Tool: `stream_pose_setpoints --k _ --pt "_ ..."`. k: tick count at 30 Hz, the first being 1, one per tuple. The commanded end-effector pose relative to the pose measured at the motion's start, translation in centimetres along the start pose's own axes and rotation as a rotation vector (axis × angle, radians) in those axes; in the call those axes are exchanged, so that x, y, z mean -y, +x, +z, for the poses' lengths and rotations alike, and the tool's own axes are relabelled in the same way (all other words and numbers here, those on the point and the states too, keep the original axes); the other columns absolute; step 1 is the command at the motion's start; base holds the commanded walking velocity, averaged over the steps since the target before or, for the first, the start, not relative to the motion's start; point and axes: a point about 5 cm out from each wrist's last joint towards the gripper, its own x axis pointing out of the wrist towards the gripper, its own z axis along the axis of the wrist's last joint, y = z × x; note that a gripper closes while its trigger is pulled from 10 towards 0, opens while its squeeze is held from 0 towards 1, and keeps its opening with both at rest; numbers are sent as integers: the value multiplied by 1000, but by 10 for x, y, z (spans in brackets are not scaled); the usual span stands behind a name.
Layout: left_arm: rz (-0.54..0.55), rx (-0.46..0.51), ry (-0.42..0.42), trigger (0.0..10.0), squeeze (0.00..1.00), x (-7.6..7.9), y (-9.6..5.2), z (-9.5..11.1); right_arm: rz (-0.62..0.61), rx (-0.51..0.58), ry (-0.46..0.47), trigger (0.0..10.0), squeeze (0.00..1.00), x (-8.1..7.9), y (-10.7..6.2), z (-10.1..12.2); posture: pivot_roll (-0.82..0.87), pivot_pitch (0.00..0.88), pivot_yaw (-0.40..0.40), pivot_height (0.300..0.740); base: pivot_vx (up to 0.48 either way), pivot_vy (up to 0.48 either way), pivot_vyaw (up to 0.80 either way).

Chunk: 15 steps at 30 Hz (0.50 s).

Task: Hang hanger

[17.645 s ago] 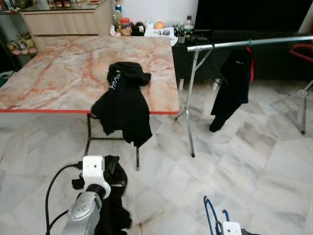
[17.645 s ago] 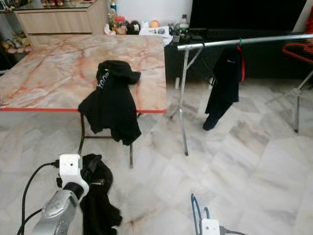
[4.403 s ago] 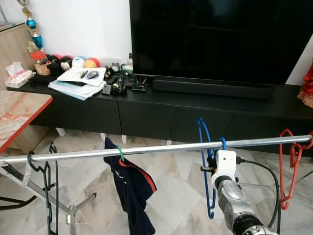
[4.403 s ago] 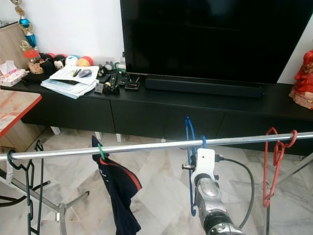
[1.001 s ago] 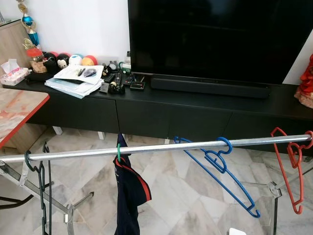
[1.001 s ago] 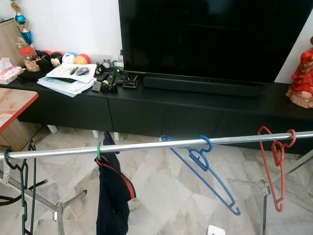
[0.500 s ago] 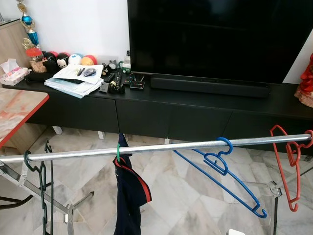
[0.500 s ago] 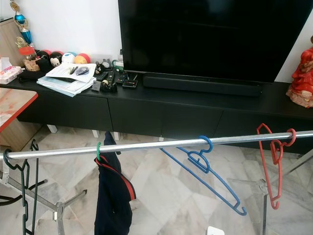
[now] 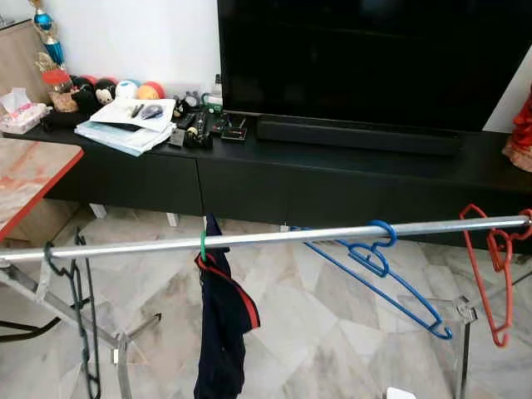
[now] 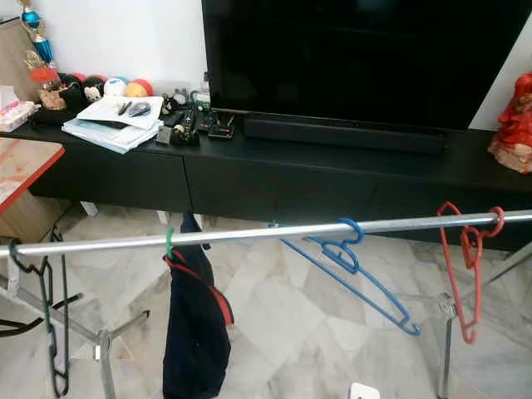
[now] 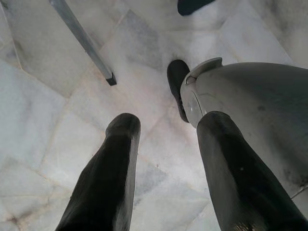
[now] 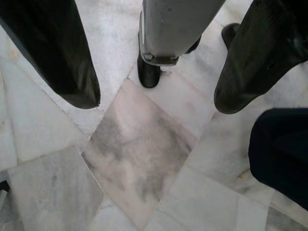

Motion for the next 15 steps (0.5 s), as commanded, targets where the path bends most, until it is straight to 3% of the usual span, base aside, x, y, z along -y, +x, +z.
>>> stream_pose_setpoints --k 1,15 --pt "-5 -36 9 10000 0 0 -1 -8 -5 -10 -5 10000 0 2 -1 -5 25 31 -10 740 -281 0 0" --pt "-7 -40 5 10000 0 2 -1 -9 -5 -9 -19 10000 0 2 -1 -4 25 32 -16 740 -281 0 0"
